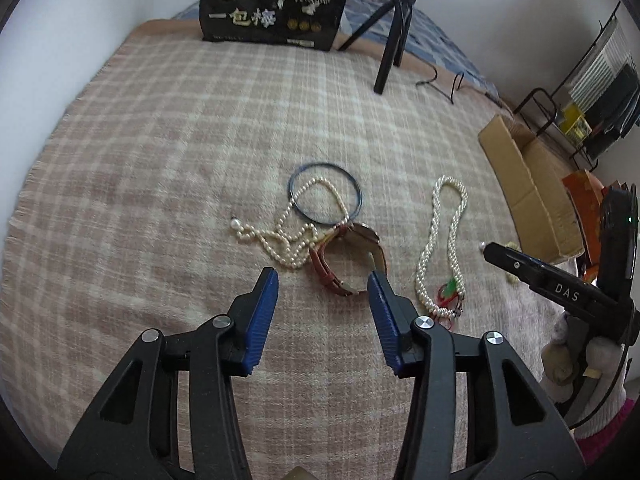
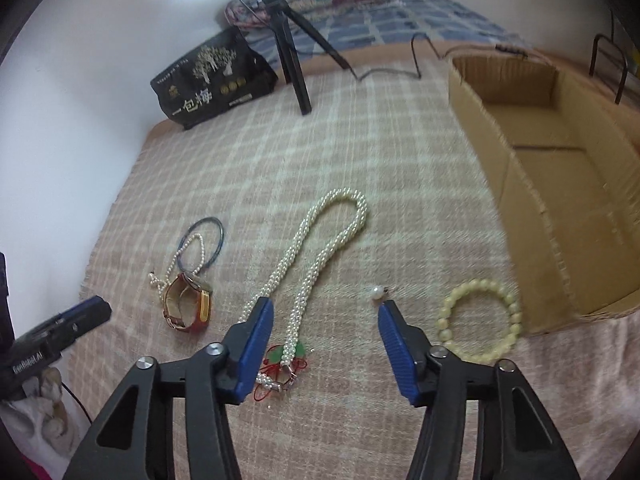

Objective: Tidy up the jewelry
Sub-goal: 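Grasp the brown leather watch with the left tool while the right tool grasps the long pearl necklace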

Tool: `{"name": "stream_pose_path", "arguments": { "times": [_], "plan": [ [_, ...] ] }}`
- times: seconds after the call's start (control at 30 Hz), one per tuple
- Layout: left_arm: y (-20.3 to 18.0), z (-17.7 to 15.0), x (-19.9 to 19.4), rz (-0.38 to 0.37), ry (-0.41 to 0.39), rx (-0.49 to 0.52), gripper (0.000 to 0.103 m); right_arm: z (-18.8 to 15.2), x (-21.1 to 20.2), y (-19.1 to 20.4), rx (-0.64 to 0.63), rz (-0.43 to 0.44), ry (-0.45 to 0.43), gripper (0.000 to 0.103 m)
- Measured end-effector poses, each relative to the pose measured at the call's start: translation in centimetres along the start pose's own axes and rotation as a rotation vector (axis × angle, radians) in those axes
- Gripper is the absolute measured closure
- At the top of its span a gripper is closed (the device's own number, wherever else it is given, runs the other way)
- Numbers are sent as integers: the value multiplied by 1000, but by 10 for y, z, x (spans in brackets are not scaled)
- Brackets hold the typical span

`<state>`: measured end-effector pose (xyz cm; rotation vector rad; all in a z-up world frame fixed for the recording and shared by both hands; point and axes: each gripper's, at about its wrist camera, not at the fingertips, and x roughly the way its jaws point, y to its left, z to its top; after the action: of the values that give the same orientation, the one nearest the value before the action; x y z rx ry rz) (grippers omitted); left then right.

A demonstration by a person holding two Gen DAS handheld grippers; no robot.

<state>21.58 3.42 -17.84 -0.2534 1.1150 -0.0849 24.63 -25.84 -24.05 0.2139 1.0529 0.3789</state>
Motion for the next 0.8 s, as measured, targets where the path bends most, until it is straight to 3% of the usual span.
{"name": "stream_pose_path", "arguments": {
  "times": [0.33, 0.47, 0.8],
  "plan": [
    [15, 7, 42, -57, 133, -129, 55, 3, 29, 2, 42, 35, 73, 53],
    [15, 9, 50, -51, 148, -132, 60, 4, 36, 7, 28, 28, 90, 59],
    [24, 14, 71, -41, 171, -192, 60, 9, 47, 11, 5, -8, 98, 67]
  ]
}}
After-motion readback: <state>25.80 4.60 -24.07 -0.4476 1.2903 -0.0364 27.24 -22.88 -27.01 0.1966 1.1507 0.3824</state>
